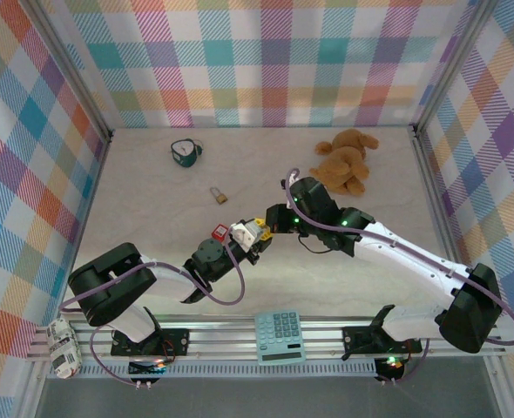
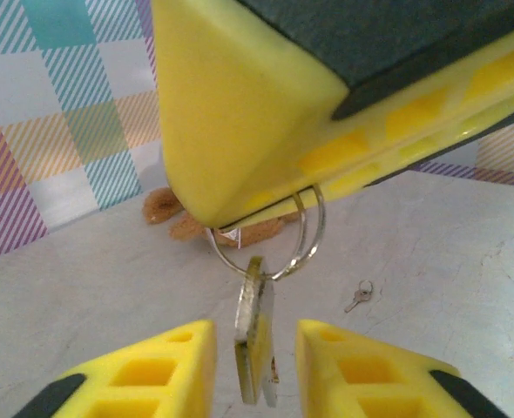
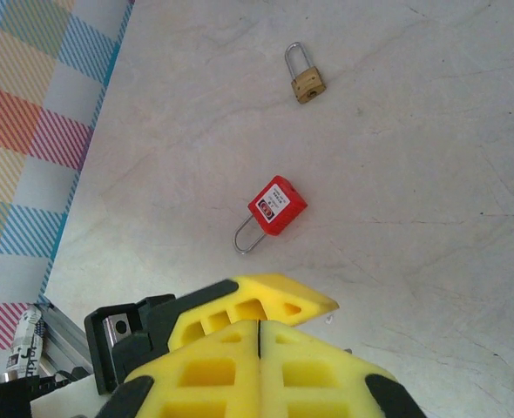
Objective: Unlock with the key
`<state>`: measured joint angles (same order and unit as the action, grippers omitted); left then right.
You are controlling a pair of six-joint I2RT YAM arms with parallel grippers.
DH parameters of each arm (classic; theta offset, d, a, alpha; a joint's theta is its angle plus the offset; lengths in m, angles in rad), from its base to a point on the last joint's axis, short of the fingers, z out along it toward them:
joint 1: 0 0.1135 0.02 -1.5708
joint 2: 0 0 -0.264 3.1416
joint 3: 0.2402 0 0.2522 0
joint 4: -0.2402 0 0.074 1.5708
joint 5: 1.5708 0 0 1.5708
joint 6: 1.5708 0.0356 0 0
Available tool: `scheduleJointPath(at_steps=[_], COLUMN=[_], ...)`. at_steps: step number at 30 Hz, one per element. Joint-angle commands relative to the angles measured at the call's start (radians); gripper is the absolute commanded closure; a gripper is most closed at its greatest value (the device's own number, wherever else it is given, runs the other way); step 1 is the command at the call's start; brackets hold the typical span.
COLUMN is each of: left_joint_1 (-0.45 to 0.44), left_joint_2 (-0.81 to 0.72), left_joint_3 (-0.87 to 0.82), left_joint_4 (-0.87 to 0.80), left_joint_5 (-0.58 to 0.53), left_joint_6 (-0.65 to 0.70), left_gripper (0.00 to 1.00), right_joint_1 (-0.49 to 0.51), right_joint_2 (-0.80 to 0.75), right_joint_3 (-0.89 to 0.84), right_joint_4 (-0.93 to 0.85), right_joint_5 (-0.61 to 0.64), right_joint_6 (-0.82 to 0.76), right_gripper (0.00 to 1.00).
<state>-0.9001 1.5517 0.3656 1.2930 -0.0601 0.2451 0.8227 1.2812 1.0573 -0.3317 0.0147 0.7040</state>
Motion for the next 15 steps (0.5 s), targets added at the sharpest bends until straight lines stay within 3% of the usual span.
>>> scheduleJointPath(at_steps=[1, 13, 15], left_joint_1=[0.007, 0.008, 0.01], left_joint_2=[0.005, 0.002, -0.006], left_joint_3=[0.022, 0.01, 0.004], left_joint_4=[0.06, 0.059, 0.057], left_joint_5=[0.032, 0.053, 0.06], left_joint_6=[-0.013, -0.012, -0.014], left_gripper=[0.77, 1.0, 1.0], right_joint_1=[-0.01, -0.039, -0.048], right_joint_2=[-0.022, -0.023, -0.019], right_joint_3=[-0.006, -0.021, -0.02], right_joint_4=[0.03, 0.033, 0.028], right_joint_5=[0.002, 0.016, 0.024], right_joint_6=[0.019, 0.021, 0.014], right_gripper=[0.95, 0.96, 0.96])
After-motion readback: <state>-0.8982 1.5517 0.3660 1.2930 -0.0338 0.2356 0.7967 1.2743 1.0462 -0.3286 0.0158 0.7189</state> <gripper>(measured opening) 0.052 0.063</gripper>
